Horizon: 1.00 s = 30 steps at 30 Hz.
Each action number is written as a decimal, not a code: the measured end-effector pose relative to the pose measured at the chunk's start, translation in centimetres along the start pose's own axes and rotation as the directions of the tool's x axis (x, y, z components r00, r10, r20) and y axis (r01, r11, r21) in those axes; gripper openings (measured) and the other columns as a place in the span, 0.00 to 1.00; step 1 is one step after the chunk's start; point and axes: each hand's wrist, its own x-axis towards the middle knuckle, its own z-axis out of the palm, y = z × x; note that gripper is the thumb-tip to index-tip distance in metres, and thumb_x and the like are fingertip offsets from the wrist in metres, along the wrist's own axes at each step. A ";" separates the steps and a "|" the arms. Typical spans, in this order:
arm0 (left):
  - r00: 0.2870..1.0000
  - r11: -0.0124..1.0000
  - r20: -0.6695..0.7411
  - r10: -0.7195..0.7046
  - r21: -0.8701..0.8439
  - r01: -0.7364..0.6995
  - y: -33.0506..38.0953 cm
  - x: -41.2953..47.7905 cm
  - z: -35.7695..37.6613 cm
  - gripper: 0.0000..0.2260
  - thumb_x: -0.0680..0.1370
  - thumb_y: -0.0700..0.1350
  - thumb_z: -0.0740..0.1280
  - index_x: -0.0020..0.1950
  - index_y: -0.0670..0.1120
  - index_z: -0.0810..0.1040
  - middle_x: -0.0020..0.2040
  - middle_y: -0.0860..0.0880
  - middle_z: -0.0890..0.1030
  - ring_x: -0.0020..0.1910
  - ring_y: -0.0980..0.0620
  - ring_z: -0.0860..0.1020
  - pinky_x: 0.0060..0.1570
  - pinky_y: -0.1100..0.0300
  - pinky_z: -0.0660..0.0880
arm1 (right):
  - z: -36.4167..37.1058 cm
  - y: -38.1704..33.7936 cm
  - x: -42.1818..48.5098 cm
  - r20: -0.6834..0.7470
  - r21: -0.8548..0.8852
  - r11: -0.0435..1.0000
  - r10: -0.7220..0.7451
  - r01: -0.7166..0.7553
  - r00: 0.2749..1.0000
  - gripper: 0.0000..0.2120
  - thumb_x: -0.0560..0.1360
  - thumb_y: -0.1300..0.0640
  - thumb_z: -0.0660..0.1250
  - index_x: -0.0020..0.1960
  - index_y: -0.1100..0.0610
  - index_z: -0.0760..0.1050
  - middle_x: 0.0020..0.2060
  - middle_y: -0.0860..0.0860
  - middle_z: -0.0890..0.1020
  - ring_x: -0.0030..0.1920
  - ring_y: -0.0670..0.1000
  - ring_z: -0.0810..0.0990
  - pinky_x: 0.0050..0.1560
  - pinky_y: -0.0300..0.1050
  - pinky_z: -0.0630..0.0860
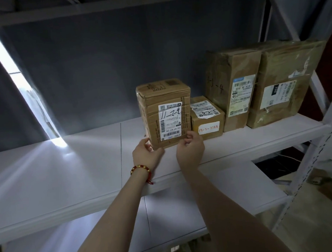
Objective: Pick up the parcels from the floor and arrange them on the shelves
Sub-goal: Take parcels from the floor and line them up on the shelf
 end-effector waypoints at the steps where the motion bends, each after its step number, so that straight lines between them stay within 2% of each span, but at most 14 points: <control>1: 1.000 1.000 0.009 0.004 0.023 -0.004 0.1 -0.1 -0.1 0.21 0.67 0.48 0.75 0.59 0.50 0.78 0.42 0.51 0.80 0.46 0.49 0.80 0.49 0.54 0.80 | -0.1 0.0 0.0 0.001 0.022 1.000 -0.002 0.002 1.000 0.13 0.72 0.68 0.67 0.57 0.63 0.77 0.50 0.58 0.81 0.43 0.53 0.80 0.42 0.36 0.73; 4: 0.999 0.996 0.032 0.018 0.089 -0.020 0.3 -0.7 -0.6 0.13 0.69 0.44 0.74 0.52 0.49 0.78 0.44 0.50 0.79 0.47 0.49 0.78 0.49 0.58 0.76 | -0.4 0.0 0.0 0.010 0.054 0.998 -0.013 0.012 1.000 0.12 0.72 0.68 0.67 0.55 0.63 0.75 0.48 0.57 0.80 0.39 0.48 0.77 0.39 0.25 0.70; 7: 1.000 0.995 -0.002 -0.011 0.101 0.011 0.1 -1.5 -1.1 0.10 0.68 0.44 0.74 0.47 0.49 0.78 0.40 0.52 0.79 0.44 0.49 0.78 0.45 0.60 0.75 | -0.7 -0.1 0.0 0.032 0.060 0.998 -0.003 0.001 0.999 0.11 0.72 0.68 0.67 0.53 0.62 0.74 0.45 0.56 0.80 0.37 0.48 0.76 0.37 0.24 0.69; 12: 0.999 0.998 -0.028 -0.035 0.056 0.036 0.1 -3.2 -2.7 0.13 0.72 0.43 0.72 0.56 0.45 0.80 0.51 0.50 0.80 0.50 0.51 0.78 0.50 0.64 0.70 | -1.0 -0.4 -0.3 0.084 0.043 0.998 -0.041 0.038 0.996 0.06 0.72 0.66 0.67 0.48 0.60 0.74 0.35 0.51 0.76 0.35 0.50 0.74 0.38 0.36 0.68; 15: 0.996 0.999 -0.071 -0.044 0.007 0.044 -0.5 -4.8 -4.0 0.10 0.72 0.41 0.71 0.52 0.47 0.79 0.54 0.50 0.82 0.52 0.51 0.78 0.54 0.63 0.72 | -0.8 -0.4 -0.9 0.102 0.068 0.992 -0.112 0.105 0.988 0.05 0.70 0.66 0.67 0.46 0.60 0.75 0.33 0.51 0.76 0.34 0.52 0.75 0.38 0.45 0.74; 18: 0.993 0.999 -0.109 -0.041 -0.010 0.040 -1.9 -6.6 -5.1 0.09 0.70 0.42 0.72 0.49 0.48 0.80 0.52 0.50 0.83 0.52 0.51 0.79 0.56 0.59 0.75 | -0.8 -0.4 -1.6 0.138 0.103 0.989 -0.117 0.103 0.984 0.06 0.70 0.64 0.68 0.47 0.59 0.75 0.34 0.51 0.78 0.32 0.49 0.74 0.42 0.54 0.79; 20: 0.992 0.998 -0.108 -0.059 -0.015 0.058 -2.5 -7.5 -5.9 0.10 0.69 0.40 0.73 0.50 0.46 0.81 0.51 0.49 0.83 0.52 0.50 0.79 0.54 0.60 0.75 | -1.3 -1.3 -1.5 0.134 0.116 0.981 -0.173 0.158 0.976 0.11 0.69 0.61 0.69 0.51 0.57 0.75 0.44 0.52 0.79 0.39 0.48 0.77 0.45 0.56 0.79; 22: 0.992 0.996 -0.097 -0.079 -0.049 0.075 -2.5 -7.9 -6.5 0.11 0.68 0.41 0.73 0.49 0.46 0.80 0.51 0.49 0.83 0.52 0.50 0.80 0.54 0.60 0.75 | -1.7 -3.3 -0.3 0.076 0.042 0.926 -0.377 0.374 0.923 0.18 0.67 0.57 0.70 0.57 0.56 0.75 0.56 0.53 0.77 0.54 0.52 0.76 0.57 0.53 0.76; 24: 0.992 0.994 -0.099 -0.083 -0.079 0.075 -2.1 -7.8 -7.0 0.12 0.68 0.42 0.71 0.50 0.47 0.78 0.53 0.48 0.83 0.53 0.49 0.80 0.58 0.56 0.75 | -1.8 -6.6 2.0 0.090 -0.103 0.842 -0.522 0.529 0.848 0.25 0.68 0.51 0.70 0.64 0.53 0.73 0.67 0.52 0.73 0.66 0.54 0.70 0.67 0.51 0.69; 27: 0.989 0.993 -0.111 -0.098 -0.070 0.091 -0.9 -6.9 -6.8 0.14 0.73 0.39 0.70 0.59 0.42 0.76 0.57 0.47 0.81 0.57 0.49 0.79 0.61 0.57 0.73 | -0.7 -11.2 5.2 0.290 -0.296 0.783 -0.473 0.548 0.832 0.37 0.69 0.41 0.70 0.74 0.46 0.63 0.76 0.51 0.63 0.76 0.57 0.58 0.75 0.61 0.57; 29: 0.989 0.990 -0.093 -0.112 -0.094 0.103 0.5 -6.1 -6.4 0.19 0.74 0.40 0.71 0.64 0.41 0.73 0.61 0.46 0.78 0.60 0.48 0.77 0.60 0.59 0.72 | 0.1 -12.0 5.8 0.386 -0.351 0.784 -0.378 0.513 0.842 0.40 0.67 0.36 0.70 0.75 0.45 0.61 0.74 0.51 0.65 0.76 0.59 0.56 0.74 0.69 0.53; 30: 0.991 0.989 -0.078 -0.113 -0.108 0.104 1.4 -5.5 -6.2 0.21 0.74 0.40 0.72 0.66 0.41 0.72 0.63 0.46 0.76 0.61 0.48 0.76 0.59 0.60 0.71 | 0.5 -12.0 5.7 0.414 -0.364 0.784 -0.349 0.504 0.841 0.38 0.66 0.35 0.69 0.73 0.45 0.64 0.73 0.52 0.66 0.75 0.59 0.57 0.72 0.72 0.54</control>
